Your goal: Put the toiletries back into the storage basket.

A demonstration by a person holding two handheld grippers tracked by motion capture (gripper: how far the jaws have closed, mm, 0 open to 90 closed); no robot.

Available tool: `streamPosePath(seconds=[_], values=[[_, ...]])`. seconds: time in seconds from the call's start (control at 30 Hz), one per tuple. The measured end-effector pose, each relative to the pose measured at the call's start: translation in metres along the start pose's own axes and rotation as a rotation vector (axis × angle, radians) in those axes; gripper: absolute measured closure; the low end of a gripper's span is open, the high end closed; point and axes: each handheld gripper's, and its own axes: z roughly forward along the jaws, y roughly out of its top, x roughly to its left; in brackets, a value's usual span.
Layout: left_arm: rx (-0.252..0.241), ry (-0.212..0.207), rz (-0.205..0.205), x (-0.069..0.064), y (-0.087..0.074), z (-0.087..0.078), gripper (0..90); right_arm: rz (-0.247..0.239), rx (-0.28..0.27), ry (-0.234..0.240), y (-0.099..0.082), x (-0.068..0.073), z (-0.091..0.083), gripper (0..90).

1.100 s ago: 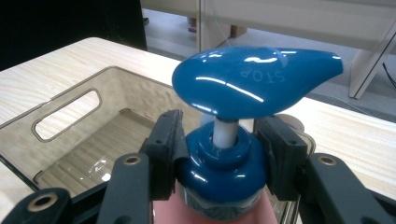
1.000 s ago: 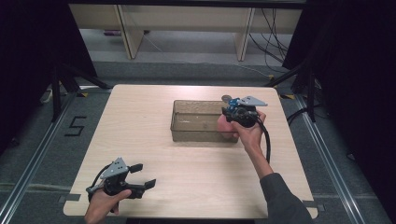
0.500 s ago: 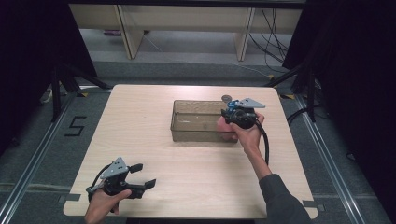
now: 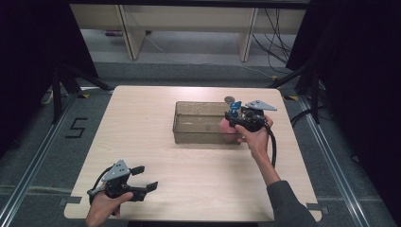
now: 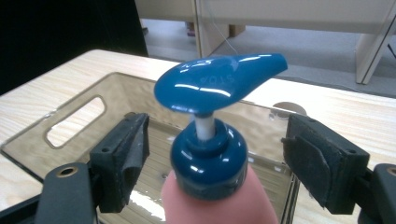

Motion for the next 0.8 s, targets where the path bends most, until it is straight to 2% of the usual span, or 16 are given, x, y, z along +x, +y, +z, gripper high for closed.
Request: streamPosePath(seconds=[0.1,0.13,0.17,0.23,0.27,0.3,0.4,0.47,0.5,0.7,0.8], values=[[-0.001,0.000,0.000,0.000,0.000,0.000,15.4,0.001,-0.009,0.008,-0.001,0.000,-0.004,22.5],[-0.004,-0.002,-0.005,0.000,0.000,0.001,15.4,0.053,-0.001,0.011,-0.001,0.002,-0.008,22.2],[0.003,0.000,0.000,0.000,0.000,0.000,15.4,0.028,-0.021,0.016,-0.002,0.000,-0.007,22.0],[0.006,0.007,0.000,-0.001,0.000,0.000,15.3,0.032,-0.021,0.020,-0.002,0.000,-0.008,21.8],[0.006,0.006,-0.001,0.000,0.000,0.000,15.3,0.063,-0.006,0.021,-0.002,0.002,-0.010,21.9],[0.006,0.006,0.000,0.000,0.000,0.000,15.3,0.028,-0.024,0.024,-0.004,0.000,-0.010,21.9],[0.008,0.007,-0.001,-0.001,0.000,0.000,15.4,0.025,-0.021,0.029,-0.004,0.000,-0.012,21.8],[0.006,0.006,0.001,-0.001,0.000,0.000,15.3,0.044,-0.022,0.027,-0.003,0.002,-0.013,21.8],[0.006,0.006,0.001,-0.001,0.000,0.000,15.3,0.035,-0.036,0.037,-0.003,0.001,-0.013,21.8],[-0.004,-0.003,0.003,0.000,0.000,0.000,15.4,0.055,-0.030,0.040,-0.004,0.003,-0.015,21.6],[0.002,0.007,0.004,0.000,0.000,-0.001,15.3,0.052,-0.011,0.045,-0.004,0.002,-0.016,21.3]])
